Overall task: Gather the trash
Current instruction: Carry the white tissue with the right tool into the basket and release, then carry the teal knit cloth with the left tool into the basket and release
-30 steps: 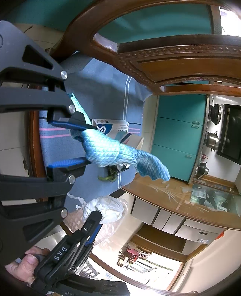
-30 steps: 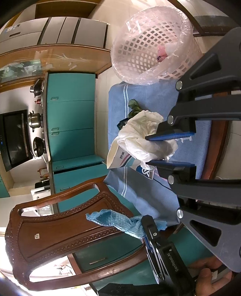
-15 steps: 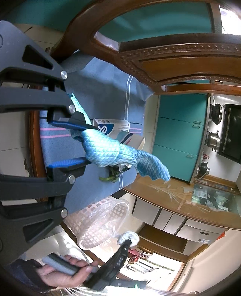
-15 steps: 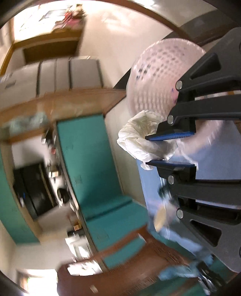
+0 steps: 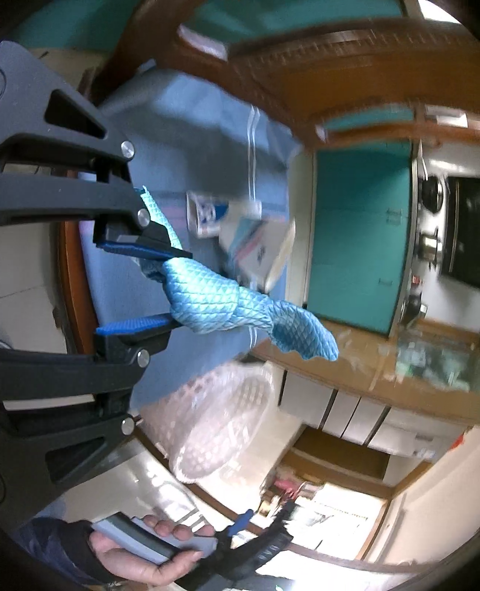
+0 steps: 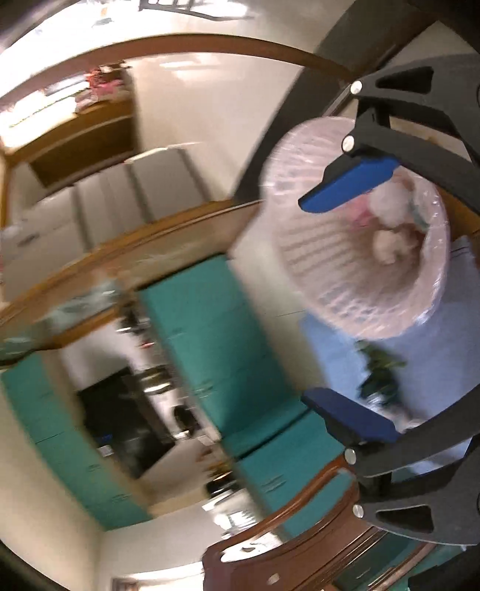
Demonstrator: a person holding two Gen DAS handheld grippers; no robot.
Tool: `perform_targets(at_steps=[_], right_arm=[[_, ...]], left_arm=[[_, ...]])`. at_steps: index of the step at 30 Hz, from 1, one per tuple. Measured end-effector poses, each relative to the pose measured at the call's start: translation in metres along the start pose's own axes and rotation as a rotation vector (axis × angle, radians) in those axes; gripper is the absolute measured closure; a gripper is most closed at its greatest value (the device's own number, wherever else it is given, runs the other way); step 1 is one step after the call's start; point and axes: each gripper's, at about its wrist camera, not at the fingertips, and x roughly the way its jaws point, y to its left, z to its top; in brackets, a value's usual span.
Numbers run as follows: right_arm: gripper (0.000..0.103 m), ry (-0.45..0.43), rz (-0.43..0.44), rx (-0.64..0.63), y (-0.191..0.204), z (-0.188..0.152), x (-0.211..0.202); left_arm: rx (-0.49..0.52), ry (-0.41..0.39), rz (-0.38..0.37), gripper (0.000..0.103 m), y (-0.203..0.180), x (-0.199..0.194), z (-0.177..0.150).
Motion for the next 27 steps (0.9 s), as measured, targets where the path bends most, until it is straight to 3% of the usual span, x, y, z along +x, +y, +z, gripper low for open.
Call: perform_targets(at_steps=[3,10,11,12,13,14,16,19,24,27], right_arm=[[0.008,-0.108,-0.024,-0.019,0.004,0.002,-0.021],[0.008,-0.234,-0.049,0.052,-0.013,0.006,-0.048],[0.008,-0.239,-0.053,0.056,-0.015,0.008,-0.05],[0.008,-0.239,-0.053,0.06,-0.016,0.009,-0.051],[0.008,-0.231,-0.052,0.061,-0.018,0.01,-0.049],[0.008,-0.223,-0.053,0.06,-0.018,0.01,-0.046],[0.008,-0.187,-0.043,0.058,-0.017,0.009,-0.039],[0.008,-0.107,-0.01,0.013,-0.003,0.003,-0.027],[0.008,0.035,0.057,-0.108,0.04,-0.021,-0.01],[0.008,0.12,0.108,-0.213,0.076,-0.045,-0.001]], left_arm=[[0.054,0.024,-0.079,0.074,-0.037,0.016,0.014],[0.105,0.041,-0.28,0.071,-0.142,0.088,0.074],[0.105,0.055,-0.296,0.056,-0.152,0.101,0.079],[0.096,0.084,-0.296,0.026,-0.162,0.121,0.082],[0.084,0.1,-0.294,0.018,-0.165,0.131,0.08],[0.066,0.123,-0.296,0.017,-0.165,0.141,0.078],[0.037,0.142,-0.271,0.017,-0.155,0.144,0.068],[0.028,0.113,-0.229,0.015,-0.126,0.119,0.054],[0.001,0.039,-0.021,0.007,-0.041,0.046,0.032],[-0.062,0.017,0.05,0.006,0.006,0.012,0.024]])
